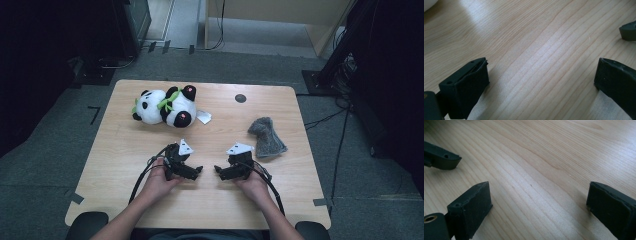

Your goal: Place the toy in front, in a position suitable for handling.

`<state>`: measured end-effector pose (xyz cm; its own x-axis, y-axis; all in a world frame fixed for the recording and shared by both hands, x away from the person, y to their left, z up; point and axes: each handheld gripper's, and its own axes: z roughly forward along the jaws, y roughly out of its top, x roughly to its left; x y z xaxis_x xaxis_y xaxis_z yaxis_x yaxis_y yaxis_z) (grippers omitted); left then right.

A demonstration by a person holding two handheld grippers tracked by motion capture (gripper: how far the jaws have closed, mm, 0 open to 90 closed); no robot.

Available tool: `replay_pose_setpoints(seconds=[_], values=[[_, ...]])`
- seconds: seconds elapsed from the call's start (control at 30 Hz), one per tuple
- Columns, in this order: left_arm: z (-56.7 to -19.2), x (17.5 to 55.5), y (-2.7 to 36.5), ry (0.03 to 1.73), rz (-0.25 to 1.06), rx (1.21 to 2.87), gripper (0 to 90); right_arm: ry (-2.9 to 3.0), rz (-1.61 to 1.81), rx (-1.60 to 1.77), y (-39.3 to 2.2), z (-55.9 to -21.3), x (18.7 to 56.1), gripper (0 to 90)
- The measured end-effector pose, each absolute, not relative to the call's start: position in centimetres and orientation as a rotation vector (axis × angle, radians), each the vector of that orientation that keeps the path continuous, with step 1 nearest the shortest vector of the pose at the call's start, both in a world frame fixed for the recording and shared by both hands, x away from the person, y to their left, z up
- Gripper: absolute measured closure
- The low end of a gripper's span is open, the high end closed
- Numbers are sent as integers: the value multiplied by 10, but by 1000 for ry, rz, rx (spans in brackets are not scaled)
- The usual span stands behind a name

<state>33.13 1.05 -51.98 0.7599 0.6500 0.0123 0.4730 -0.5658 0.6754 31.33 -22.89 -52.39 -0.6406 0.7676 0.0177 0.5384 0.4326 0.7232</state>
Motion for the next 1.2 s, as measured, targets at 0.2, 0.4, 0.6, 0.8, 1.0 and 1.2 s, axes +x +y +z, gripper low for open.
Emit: replay_pose_setpoints(seconds=[0.2, 0.4, 0.6, 0.8, 1.0, 1.2], values=[[-520, 333, 10, 834, 340, 2282, 0, 2368, 1023, 1134, -228, -524, 313, 52], [-518, 334, 11, 825, 325, 2306, 0, 2365, 1011, 1156, -226, -523, 314, 61], [-514, 336, 14, 830, 255, 2297, 0, 2333, 1012, 1178, -224, -524, 312, 67], [-512, 337, 17, 826, 236, 2279, 0, 2300, 1006, 1217, -226, -524, 312, 70], [-508, 340, 21, 822, 219, 2271, 0, 2304, 1009, 1211, -225, -524, 313, 97], [-500, 345, 30, 830, 185, 2250, 1, 2326, 1001, 1184, -221, -520, 314, 160]])
